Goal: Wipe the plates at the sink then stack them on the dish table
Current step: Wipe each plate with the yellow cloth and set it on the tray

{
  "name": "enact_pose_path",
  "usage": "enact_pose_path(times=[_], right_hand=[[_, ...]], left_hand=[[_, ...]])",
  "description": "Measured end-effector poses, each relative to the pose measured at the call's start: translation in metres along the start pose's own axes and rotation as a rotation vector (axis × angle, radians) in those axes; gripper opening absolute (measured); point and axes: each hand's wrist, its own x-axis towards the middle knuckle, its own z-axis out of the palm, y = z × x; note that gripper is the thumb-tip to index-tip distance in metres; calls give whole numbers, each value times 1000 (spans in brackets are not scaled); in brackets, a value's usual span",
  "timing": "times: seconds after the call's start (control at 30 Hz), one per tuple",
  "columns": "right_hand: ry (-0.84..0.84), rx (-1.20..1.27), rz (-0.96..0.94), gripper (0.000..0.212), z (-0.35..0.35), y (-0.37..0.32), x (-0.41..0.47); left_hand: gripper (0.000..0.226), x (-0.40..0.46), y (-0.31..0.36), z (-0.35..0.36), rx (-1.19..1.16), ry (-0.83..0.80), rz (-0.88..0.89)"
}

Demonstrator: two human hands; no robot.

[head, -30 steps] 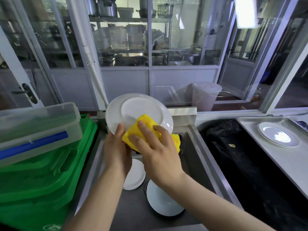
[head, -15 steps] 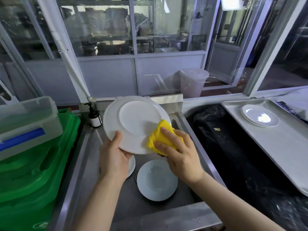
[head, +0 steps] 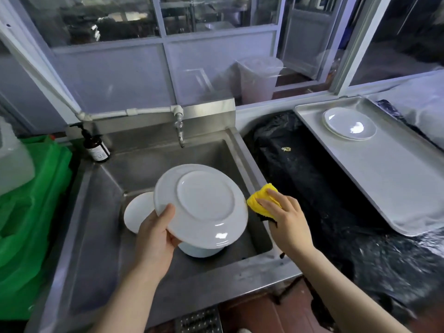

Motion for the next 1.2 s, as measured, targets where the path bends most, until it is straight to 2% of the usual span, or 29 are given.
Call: enact_pose_path(times=[0.1, 0.23, 0.33, 0.43, 0.47, 0.53, 0.63, 0.7, 0.87, 0.97, 1.03, 1.1, 1.2], right_hand=[[-144, -94, 55, 68, 12, 37, -24], [-431, -176, 170, 67, 31, 70, -49], [-624, -225, 133, 69, 39, 78, -54], [-730, -180, 106, 87, 41, 79, -51], [-709, -144, 98, 91, 39, 77, -48], [-551, -57, 40, 90, 32, 66, -40], [-249, 67, -160, 82, 25, 40, -28], [-168, 102, -262, 79, 25, 24, -23], [-89, 101, -227, 64, 25, 2, -8], [-143, 131, -177, 53, 22, -7, 6], [-198, 133, -158, 48, 22, -13, 14], [-245, 186, -65, 41, 25, -16, 18], [-279, 340, 189, 29, 28, -17, 18]], left_hand=[[29, -4, -14, 5, 101, 11, 4], [18, -6, -32, 14, 175, 50, 12], [18, -5, -43, 20, 194, 61, -5], [19, -4, -50, 24, 175, 89, -22], [19, -3, -51, 26, 166, 102, -23], [19, -2, -54, 31, 150, 125, -21], [19, -2, -56, 37, 104, 159, -23], [18, -2, -55, 39, 76, 162, -23], [18, 2, -46, 32, 50, 140, -13], [17, 10, -42, 27, 64, 158, -77], [26, 16, -36, 22, 120, 140, -94], [35, 23, -30, 15, 188, 130, -43], [29, 35, -19, -1, 305, 168, 48]])
